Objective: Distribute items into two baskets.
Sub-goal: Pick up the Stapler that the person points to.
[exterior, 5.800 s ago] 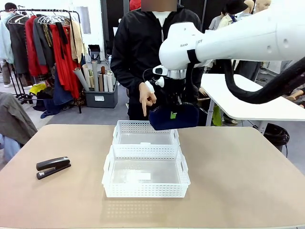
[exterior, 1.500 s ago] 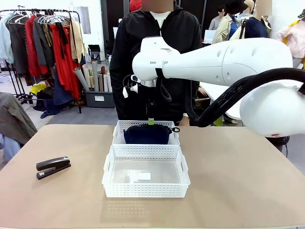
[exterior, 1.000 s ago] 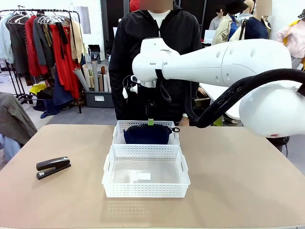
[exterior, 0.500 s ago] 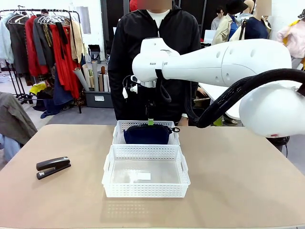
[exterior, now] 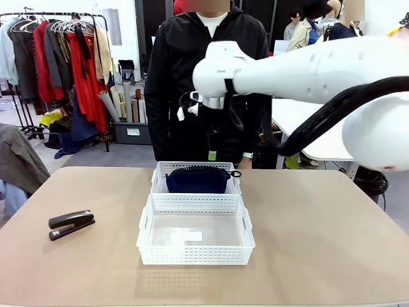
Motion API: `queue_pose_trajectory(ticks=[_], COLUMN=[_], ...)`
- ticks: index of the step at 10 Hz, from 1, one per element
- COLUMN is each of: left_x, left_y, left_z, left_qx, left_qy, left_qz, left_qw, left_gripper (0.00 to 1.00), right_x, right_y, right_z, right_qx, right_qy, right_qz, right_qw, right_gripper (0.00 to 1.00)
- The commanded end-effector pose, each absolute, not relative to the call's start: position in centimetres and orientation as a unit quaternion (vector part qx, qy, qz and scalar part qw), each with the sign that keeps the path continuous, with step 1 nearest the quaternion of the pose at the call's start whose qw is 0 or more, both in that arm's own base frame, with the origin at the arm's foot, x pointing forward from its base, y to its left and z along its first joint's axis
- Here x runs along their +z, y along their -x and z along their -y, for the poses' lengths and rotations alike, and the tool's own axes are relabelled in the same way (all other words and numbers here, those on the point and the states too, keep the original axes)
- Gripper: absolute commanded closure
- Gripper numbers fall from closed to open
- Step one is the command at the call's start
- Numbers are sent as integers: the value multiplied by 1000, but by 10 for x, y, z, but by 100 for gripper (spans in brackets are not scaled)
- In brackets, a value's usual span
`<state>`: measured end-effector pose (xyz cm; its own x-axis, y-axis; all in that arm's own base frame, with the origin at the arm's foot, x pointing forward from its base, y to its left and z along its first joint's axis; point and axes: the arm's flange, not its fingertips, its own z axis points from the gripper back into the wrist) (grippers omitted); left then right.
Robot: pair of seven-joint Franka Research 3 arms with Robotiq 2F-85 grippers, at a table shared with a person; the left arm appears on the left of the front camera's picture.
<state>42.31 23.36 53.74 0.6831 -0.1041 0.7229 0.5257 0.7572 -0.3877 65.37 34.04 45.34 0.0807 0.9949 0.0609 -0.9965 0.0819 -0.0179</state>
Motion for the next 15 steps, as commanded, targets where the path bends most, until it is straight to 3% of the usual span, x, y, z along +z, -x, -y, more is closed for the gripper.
queue_pose_trajectory(ticks=[1, 9, 10, 11, 13, 15], left_x=[539, 539, 539, 539, 539, 539], left_y=[-423, -423, -423, -423, -423, -423], left_z=[-233, -233, -233, -233, -233, -233], left_qx=[-181, -181, -181, -181, -181, -181], left_qy=[297, 297, 297, 297, 297, 297], left_qz=[356, 356, 356, 356, 356, 356], left_qw=[867, 867, 867, 867, 867, 867], left_gripper=[0, 0, 0, 0, 0, 0], right_x=[459, 521, 527, 527, 500, 470], right_y=[-602, -474, -466, -479, -496, -481], right_z=[-292, -85, -56, -17, 30, 67], right_qx=[656, 507, 462, 407, 403, 424], right_qy=[-29, -118, -135, -190, -260, -326], right_qz=[59, 152, 154, 112, 114, 147], right_qw=[752, 840, 863, 886, 870, 832], right_gripper=[0, 0, 0, 0, 0, 0])
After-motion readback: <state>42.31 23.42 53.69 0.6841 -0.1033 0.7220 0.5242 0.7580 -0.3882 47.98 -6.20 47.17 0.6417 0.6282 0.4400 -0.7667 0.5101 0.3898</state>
